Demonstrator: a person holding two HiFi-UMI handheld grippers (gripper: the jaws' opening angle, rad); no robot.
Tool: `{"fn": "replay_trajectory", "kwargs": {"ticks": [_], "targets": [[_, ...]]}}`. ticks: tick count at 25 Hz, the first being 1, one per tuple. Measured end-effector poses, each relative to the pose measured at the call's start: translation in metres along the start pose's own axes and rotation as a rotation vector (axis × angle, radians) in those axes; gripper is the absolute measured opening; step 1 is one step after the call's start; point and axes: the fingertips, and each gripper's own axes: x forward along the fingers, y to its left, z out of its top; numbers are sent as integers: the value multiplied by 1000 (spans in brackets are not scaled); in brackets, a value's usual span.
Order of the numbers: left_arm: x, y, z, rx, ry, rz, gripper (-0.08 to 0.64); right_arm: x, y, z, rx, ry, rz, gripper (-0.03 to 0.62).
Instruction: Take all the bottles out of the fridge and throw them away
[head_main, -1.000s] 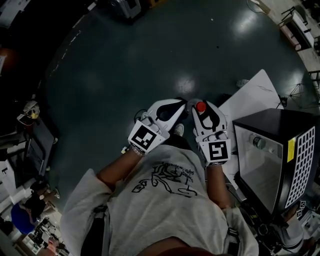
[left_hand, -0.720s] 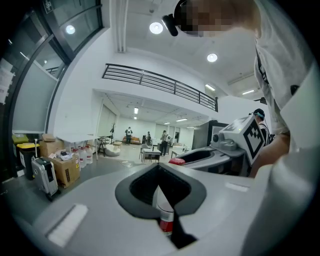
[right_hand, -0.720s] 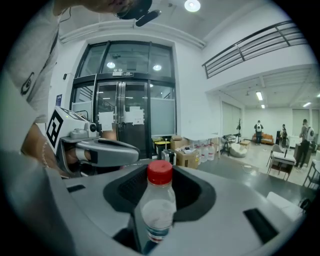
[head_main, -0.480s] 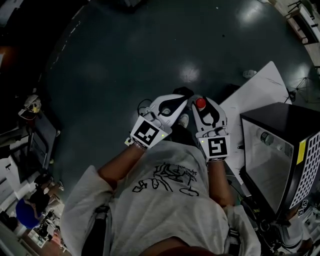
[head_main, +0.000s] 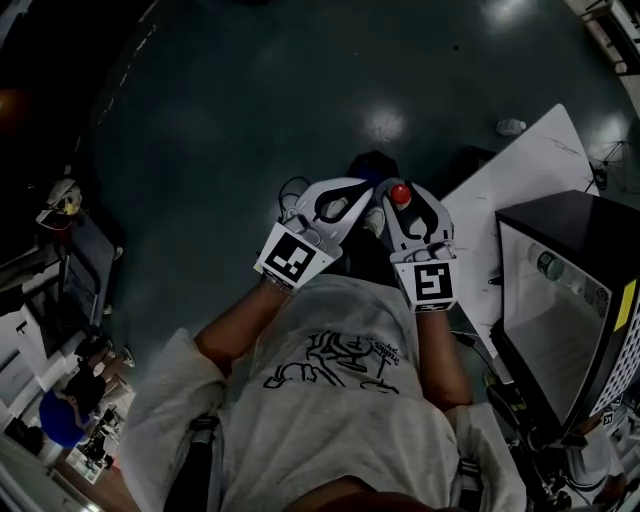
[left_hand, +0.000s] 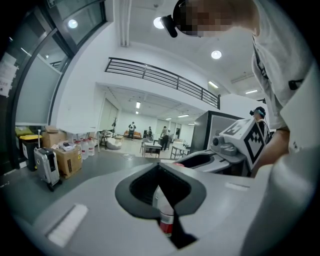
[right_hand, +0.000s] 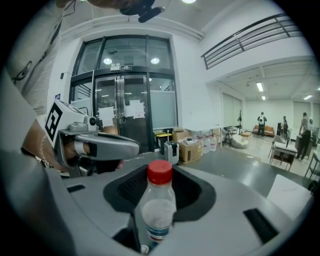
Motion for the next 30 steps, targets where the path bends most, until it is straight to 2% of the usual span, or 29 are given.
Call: {"fn": "replay_trajectory", "kwargs": {"ticks": [15, 21, 30], "targets": [[-10, 15, -59, -36, 55, 16, 6, 27, 23, -51, 47, 45, 3, 155], [-12, 15, -85, -26, 74, -11, 6, 36, 33, -73, 75, 65, 11, 155], [-13, 22, -116, -66, 117, 1, 6, 49, 33, -104, 93, 88, -6, 155]]}}
